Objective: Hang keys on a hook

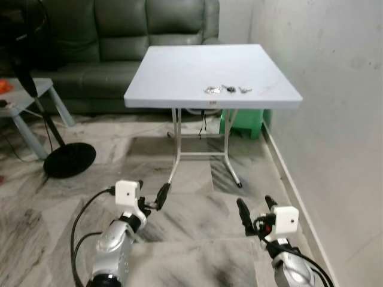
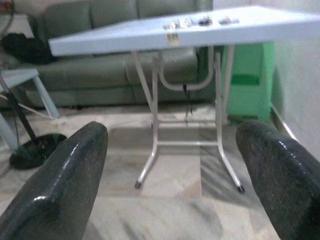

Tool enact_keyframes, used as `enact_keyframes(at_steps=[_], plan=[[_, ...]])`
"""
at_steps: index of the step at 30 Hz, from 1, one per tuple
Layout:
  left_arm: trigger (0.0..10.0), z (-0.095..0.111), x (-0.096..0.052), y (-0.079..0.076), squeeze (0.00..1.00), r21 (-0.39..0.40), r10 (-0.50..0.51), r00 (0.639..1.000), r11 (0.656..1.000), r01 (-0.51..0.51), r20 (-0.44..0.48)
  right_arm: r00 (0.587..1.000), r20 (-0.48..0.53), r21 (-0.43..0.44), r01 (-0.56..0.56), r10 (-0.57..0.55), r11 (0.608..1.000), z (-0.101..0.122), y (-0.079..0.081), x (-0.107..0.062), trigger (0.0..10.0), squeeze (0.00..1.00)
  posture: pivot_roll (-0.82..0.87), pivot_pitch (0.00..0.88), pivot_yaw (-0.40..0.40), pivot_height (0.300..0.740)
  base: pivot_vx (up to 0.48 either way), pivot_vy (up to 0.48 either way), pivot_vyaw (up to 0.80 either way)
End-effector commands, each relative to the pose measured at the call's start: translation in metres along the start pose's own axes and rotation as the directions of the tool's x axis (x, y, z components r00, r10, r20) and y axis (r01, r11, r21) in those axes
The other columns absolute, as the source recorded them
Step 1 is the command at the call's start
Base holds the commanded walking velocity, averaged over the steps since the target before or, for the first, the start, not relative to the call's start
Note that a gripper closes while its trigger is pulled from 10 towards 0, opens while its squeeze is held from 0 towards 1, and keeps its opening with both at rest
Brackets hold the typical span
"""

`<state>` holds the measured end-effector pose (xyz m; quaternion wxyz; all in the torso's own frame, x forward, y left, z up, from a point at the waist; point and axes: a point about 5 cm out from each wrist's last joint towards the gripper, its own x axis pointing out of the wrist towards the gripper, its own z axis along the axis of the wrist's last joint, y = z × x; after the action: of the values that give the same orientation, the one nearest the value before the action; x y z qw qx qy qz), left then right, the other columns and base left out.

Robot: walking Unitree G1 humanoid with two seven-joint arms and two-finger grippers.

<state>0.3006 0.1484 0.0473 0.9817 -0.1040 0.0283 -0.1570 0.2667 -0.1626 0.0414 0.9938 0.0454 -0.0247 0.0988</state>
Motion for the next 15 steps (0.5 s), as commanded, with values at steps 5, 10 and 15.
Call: enact_keyframes(at_steps=[5, 10, 15], plan=[[10.0, 0.015, 0.004, -0.002, 1.00, -0.019, -0.052, 0.998, 0.998, 0.053, 0.032, 0.998, 0.043, 0.003, -0.048, 0.048, 0.999, 0.018, 0.010, 0.010, 10.0, 0.00, -0.05, 0.000, 0.017, 0.740, 0.000, 0.000, 0.00], [10.0, 0.022, 0.009, 0.003, 0.00, 0.005, -0.021, 0.999, 1.000, 0.020, 0.030, 0.997, 0.061, -0.006, -0.056, 0.057, 0.998, 0.029, 0.009, 0.015, 10.0, 0.00, -0.05, 0.000, 0.014, 0.740, 0.000, 0.000, 0.00], [10.0, 0.019, 0.016, 0.017, 0.00, -0.313, 0.231, 0.973, 0.924, -0.219, 0.002, 0.997, 0.074, 0.005, -0.001, 0.001, 1.000, 0.034, 0.001, 0.019, 10.0, 0.00, -0.05, 0.000, 0.023, 0.740, 0.000, 0.000, 0.00]])
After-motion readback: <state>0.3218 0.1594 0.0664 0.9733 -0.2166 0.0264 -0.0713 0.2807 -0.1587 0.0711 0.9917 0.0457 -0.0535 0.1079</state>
